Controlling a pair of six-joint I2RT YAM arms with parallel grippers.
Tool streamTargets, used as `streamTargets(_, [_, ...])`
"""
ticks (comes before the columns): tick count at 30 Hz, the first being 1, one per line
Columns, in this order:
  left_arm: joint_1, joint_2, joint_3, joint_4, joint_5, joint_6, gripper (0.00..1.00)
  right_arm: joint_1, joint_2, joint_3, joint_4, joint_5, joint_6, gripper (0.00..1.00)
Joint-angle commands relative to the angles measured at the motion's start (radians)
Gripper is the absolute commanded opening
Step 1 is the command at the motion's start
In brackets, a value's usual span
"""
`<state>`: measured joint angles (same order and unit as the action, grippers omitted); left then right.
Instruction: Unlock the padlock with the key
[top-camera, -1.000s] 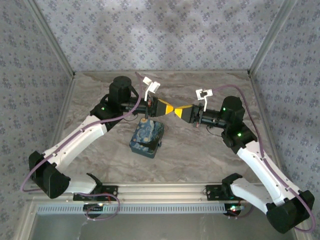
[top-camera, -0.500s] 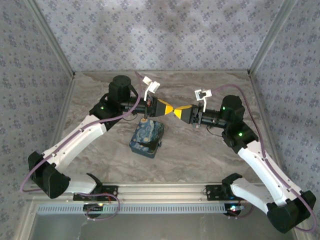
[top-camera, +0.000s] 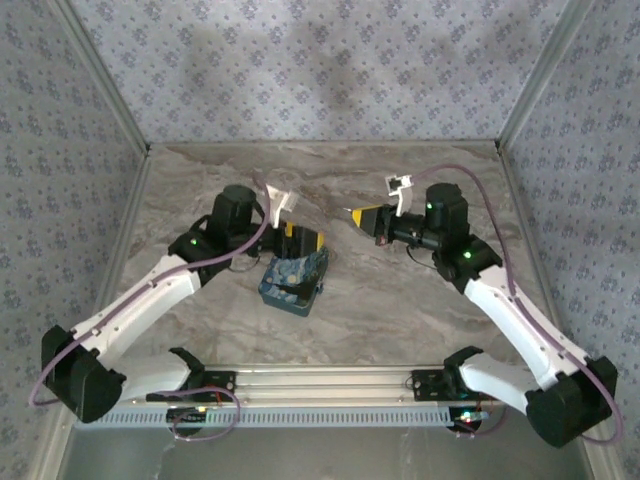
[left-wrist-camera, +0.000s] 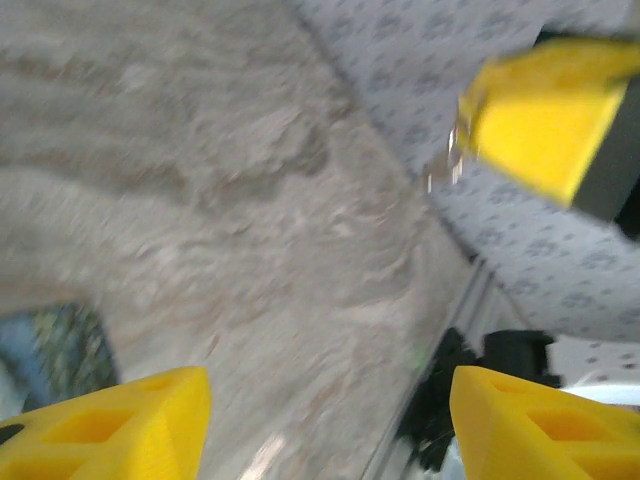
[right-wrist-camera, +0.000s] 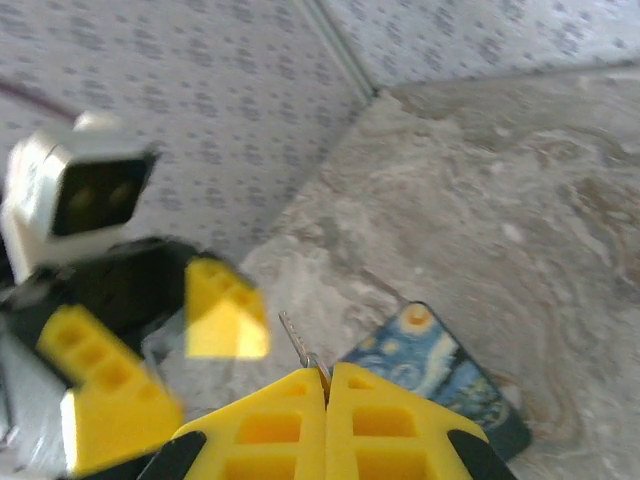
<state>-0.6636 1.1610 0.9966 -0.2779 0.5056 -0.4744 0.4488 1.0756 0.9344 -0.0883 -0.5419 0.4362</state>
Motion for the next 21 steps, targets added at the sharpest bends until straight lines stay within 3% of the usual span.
streamTargets(1, [-0.041,-0.067,-0.106,-0.088,-0.168,-0.004,0.65,0.012,0.086,0.014,0.004,0.106,-0.062,0.00])
streamTargets(7, [-0.076,-0.176,-0.289,-0.133,-0.259,-0.074,0.65,0.022,0.258,0.024,0.083,0.176,-0.073,0.00])
streamTargets(12, [-0.094,-0.260,-0.426,-0.109,-0.259,-0.158,0.68,0.027,0.426,0.078,0.113,0.199,-0.081,0.00])
streamTargets(21, [-0.121,-0.256,-0.551,0.044,-0.303,-0.236,0.76,0.044,0.629,0.180,0.143,0.217,-0.064,0.00])
